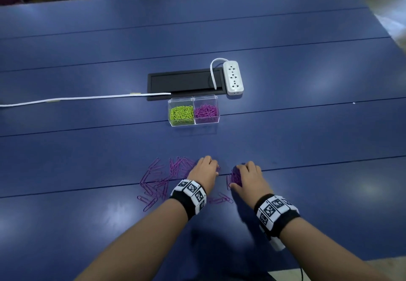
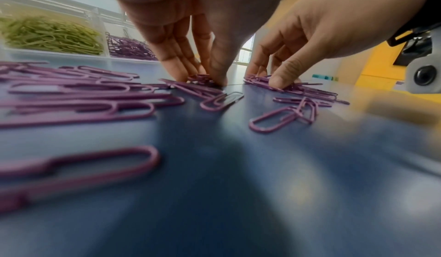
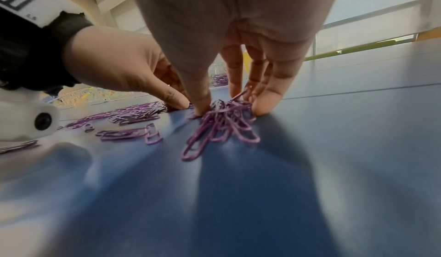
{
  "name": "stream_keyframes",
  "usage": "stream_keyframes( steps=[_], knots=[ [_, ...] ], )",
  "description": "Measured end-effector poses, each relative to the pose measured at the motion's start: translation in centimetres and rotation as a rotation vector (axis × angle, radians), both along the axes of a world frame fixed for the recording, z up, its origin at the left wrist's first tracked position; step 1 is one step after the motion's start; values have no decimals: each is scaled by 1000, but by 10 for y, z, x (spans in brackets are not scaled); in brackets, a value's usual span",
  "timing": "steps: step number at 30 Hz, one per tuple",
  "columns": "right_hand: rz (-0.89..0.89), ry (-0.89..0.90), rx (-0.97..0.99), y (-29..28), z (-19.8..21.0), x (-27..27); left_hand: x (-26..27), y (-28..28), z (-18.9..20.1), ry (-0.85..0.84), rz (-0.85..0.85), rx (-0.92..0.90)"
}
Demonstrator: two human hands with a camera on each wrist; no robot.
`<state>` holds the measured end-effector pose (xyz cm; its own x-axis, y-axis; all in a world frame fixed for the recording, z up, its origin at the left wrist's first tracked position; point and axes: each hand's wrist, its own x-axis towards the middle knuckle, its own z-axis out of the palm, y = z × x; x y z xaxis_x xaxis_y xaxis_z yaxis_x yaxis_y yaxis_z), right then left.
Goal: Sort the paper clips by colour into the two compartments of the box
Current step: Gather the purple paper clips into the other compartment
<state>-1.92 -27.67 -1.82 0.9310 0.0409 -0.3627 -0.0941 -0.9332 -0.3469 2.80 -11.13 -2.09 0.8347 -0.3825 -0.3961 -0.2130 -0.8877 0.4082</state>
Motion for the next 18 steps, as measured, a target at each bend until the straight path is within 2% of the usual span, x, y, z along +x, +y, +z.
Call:
stream_keyframes(
  steps=[7,13,15,18],
  knots=[
    [29,1,100,1,0,4,-4,-4,-2,-91,-22,82],
    [-19,7,152,-3,2,12,-8,-4,1,-136,-119,141],
    [-35,32,173,-5,5,16,-5,2,7,-142,-70,66],
    [-116,44,267,-6,14,26,5,23,7,-133,20,52]
  ],
)
